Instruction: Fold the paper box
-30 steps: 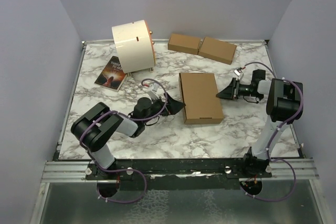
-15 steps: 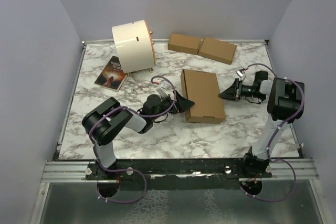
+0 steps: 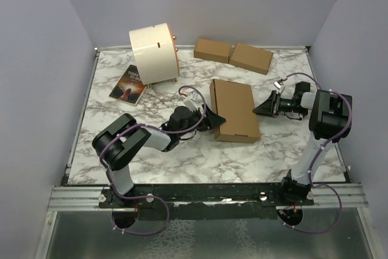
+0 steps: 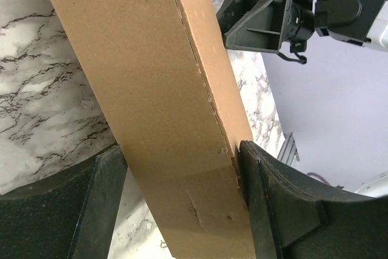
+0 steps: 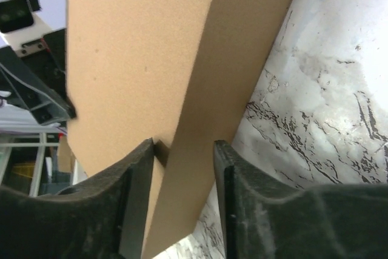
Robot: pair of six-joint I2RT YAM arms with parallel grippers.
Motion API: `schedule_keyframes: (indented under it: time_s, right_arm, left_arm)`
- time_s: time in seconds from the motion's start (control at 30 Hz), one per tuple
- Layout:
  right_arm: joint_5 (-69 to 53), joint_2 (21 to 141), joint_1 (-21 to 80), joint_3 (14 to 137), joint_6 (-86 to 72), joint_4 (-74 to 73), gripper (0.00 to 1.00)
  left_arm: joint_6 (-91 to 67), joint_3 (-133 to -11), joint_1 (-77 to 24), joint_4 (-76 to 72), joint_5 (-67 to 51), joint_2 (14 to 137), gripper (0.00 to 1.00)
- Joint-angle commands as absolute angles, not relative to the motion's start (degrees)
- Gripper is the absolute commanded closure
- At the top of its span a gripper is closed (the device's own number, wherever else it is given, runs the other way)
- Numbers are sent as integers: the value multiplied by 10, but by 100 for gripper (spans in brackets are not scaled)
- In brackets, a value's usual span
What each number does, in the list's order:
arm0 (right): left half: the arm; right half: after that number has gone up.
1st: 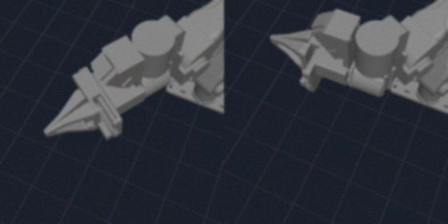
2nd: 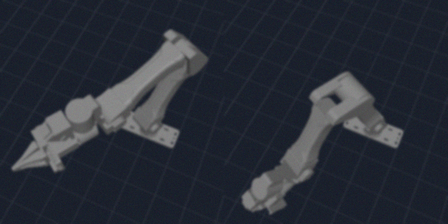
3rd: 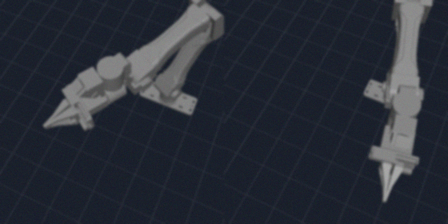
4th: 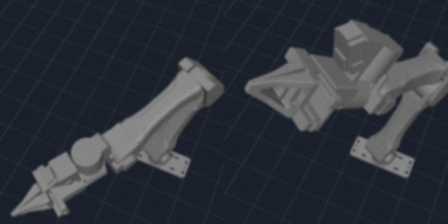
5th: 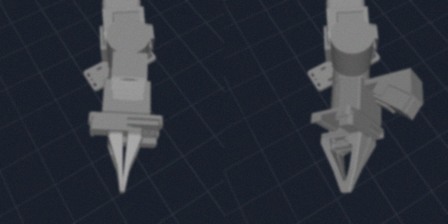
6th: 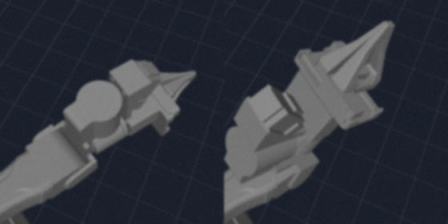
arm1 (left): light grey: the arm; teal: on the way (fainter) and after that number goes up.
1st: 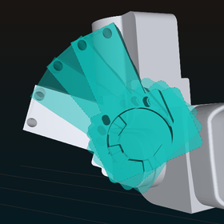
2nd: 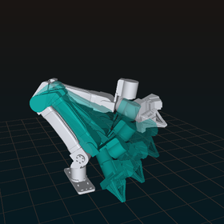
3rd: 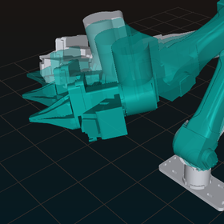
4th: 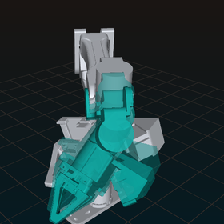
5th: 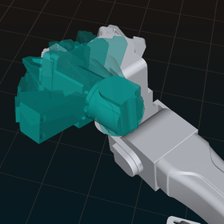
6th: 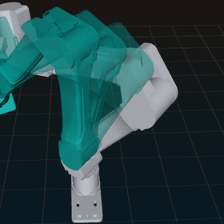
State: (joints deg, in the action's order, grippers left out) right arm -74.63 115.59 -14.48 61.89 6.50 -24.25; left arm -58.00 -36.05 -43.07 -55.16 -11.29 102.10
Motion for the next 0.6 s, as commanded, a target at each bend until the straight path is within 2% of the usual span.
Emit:
schedule_keyframes:
  time_s: [0.0,0.13,0.3,0.57]
  right_arm:
    - [-733,1126,-148,637,127,-279,51]
    - [-744,1082,-152,647,154,-306,41]
    - [-734,1022,-159,641,158,-301,39]
    - [-725,997,-159,637,150,-290,39]
  left_arm:
    - [-494,-366,-433,-491,-78,954,58]
    - [-460,-364,-426,-432,-72,905,61]
    - [-415,-366,-398,-329,-74,834,63]
    - [-235,-518,-391,70,43,758,64]
